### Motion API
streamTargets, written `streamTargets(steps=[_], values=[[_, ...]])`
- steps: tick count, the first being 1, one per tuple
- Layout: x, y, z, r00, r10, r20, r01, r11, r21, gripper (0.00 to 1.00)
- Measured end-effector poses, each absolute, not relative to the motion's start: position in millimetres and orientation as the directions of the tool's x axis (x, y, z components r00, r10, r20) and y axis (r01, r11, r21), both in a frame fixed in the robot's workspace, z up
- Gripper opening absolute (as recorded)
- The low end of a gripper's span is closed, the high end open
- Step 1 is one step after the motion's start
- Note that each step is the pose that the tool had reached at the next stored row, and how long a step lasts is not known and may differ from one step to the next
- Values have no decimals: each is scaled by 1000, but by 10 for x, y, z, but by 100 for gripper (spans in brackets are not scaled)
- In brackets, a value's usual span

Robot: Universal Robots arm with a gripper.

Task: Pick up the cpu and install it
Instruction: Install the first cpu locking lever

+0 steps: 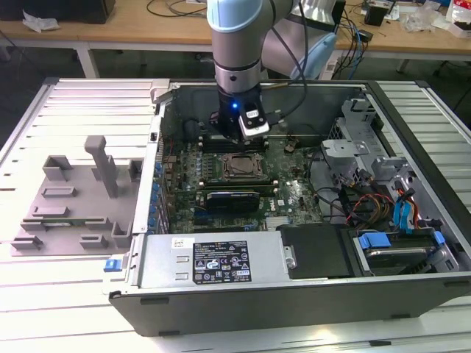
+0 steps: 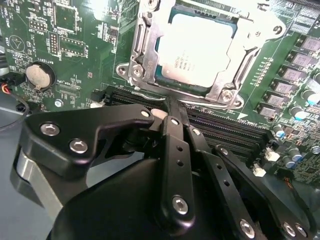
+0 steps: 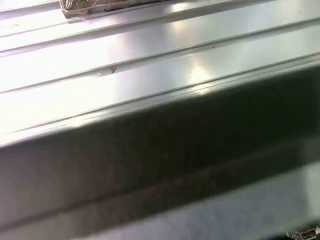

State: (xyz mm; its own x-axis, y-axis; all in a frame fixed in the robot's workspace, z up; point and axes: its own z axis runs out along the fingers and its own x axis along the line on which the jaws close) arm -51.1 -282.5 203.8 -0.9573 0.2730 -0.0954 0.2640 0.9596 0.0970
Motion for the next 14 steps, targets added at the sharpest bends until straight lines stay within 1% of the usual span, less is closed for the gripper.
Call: streamTargets(steps=[6,9,14], values=[[-511,-2766,2000,-957,273,-101,266,961,78,11],[-511,-2763,2002,-957,273,-101,266,961,76,11],[-511,-2763,2150,-957,273,-102,266,961,77,11]])
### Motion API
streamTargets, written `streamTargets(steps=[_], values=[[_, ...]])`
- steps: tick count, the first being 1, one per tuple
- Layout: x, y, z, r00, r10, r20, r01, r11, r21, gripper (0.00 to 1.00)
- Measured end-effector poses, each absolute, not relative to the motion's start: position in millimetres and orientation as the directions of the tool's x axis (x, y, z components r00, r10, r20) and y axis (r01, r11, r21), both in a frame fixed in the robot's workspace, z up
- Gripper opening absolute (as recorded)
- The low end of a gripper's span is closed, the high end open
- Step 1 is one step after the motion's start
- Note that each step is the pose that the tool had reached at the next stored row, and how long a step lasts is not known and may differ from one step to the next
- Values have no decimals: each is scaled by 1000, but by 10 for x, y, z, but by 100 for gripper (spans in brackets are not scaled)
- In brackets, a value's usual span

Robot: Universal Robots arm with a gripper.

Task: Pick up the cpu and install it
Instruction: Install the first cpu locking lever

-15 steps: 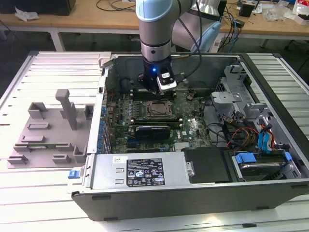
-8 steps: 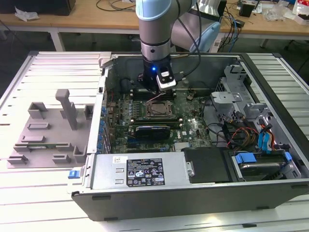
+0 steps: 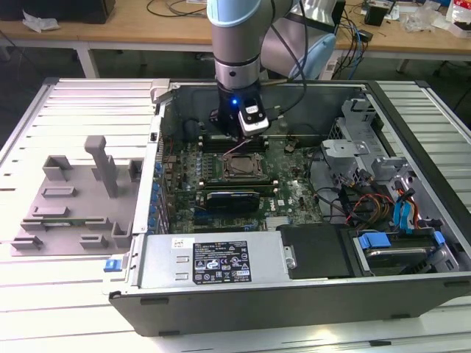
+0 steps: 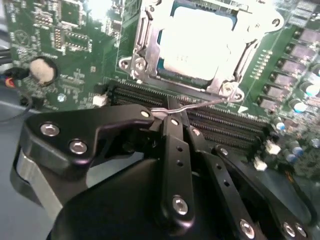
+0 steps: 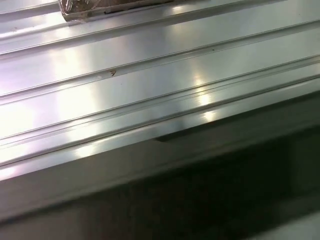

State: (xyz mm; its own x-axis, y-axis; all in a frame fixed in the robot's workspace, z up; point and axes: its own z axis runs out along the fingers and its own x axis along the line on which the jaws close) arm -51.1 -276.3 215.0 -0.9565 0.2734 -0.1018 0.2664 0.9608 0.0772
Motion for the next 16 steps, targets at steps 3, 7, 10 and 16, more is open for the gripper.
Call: streamTargets(steps=[3,7,10,16], values=[[-511,-2761,2307,-956,273,-103,266,961,78,11],[-511,-2754,2480,-956,274,-106,266,961,80,11],[-511,-2750,2609,-956,274,-109,266,961,81,11],[-613,-2749,2694,-954,274,-122,265,961,85,11]])
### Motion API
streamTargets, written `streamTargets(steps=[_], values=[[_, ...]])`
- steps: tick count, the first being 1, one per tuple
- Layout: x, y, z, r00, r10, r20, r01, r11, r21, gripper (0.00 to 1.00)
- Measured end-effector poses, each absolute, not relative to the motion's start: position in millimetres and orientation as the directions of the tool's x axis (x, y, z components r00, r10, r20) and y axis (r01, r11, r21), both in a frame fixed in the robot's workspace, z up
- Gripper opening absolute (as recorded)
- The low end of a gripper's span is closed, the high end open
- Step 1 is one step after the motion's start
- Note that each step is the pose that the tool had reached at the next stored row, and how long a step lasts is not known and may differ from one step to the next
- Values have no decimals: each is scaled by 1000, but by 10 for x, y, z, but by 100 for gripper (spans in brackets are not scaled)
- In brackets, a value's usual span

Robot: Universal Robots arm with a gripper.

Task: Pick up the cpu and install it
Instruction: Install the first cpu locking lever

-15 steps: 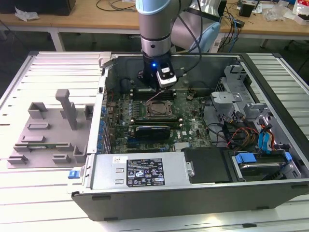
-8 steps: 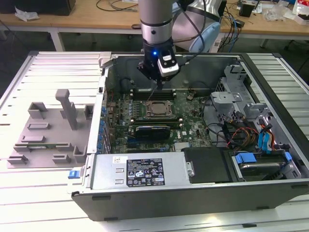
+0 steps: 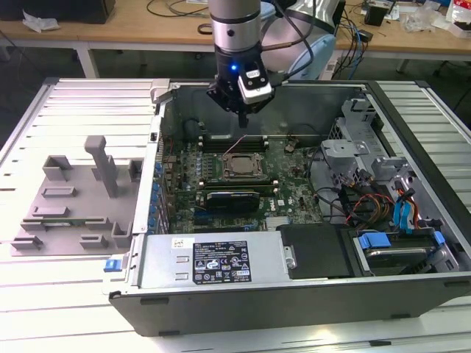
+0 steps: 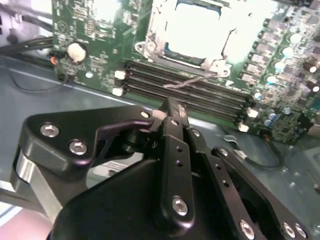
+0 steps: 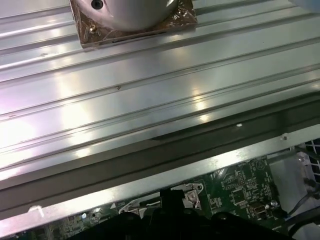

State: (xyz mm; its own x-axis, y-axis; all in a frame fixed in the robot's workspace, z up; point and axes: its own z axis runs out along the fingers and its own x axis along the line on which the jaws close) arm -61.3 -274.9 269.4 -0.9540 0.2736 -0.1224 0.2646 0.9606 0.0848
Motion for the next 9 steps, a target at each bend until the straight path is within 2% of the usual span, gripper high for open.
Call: streamTargets(steps=[9], values=[[-694,-2766,2606,-954,274,-122,265,961,85,11]])
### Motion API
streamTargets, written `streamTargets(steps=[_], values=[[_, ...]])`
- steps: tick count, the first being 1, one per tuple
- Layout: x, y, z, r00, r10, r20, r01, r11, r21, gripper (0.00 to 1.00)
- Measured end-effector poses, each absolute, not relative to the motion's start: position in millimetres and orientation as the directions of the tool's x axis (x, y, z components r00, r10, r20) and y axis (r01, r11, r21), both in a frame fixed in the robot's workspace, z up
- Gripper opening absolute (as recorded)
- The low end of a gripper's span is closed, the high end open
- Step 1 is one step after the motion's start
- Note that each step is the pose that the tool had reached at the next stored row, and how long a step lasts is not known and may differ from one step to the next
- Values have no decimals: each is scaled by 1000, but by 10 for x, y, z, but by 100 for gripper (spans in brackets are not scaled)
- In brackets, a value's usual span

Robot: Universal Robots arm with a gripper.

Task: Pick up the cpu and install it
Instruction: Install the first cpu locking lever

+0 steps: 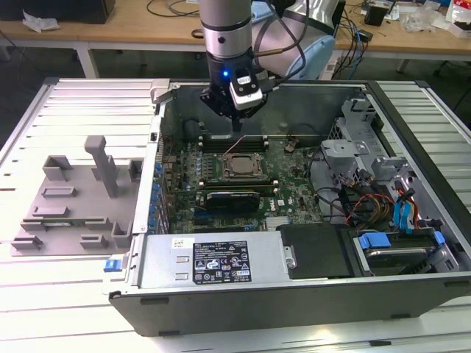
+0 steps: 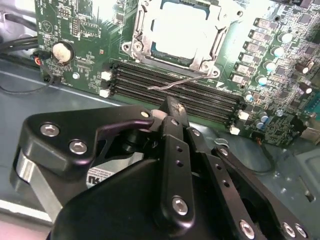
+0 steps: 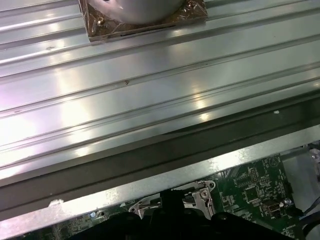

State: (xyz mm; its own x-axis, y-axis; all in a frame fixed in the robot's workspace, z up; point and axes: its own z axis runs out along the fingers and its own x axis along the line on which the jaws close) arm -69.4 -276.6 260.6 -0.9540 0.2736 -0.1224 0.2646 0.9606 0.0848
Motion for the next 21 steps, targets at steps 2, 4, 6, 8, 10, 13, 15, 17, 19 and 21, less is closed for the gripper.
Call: streamTargets(steps=[2,4,6,8,10,13,15,17,19,21], values=[[-693,-2770,2578,-954,273,-122,264,961,85,11],[-694,-2783,2511,-954,274,-122,265,961,85,11],[-687,-2809,2436,-954,274,-122,265,961,85,11],[-679,-2826,2396,-954,273,-122,265,961,85,11],[-672,-2841,2359,-954,273,-122,264,961,85,11],[-643,-2865,2269,-954,274,-122,265,961,85,11],[-618,-2866,2243,-954,275,-122,266,960,85,11],[-600,-2867,2222,-951,284,-122,275,958,85,11],[-587,-2866,2203,-947,296,-122,287,954,85,11],[-577,-2866,2175,-940,320,-122,311,947,85,11]])
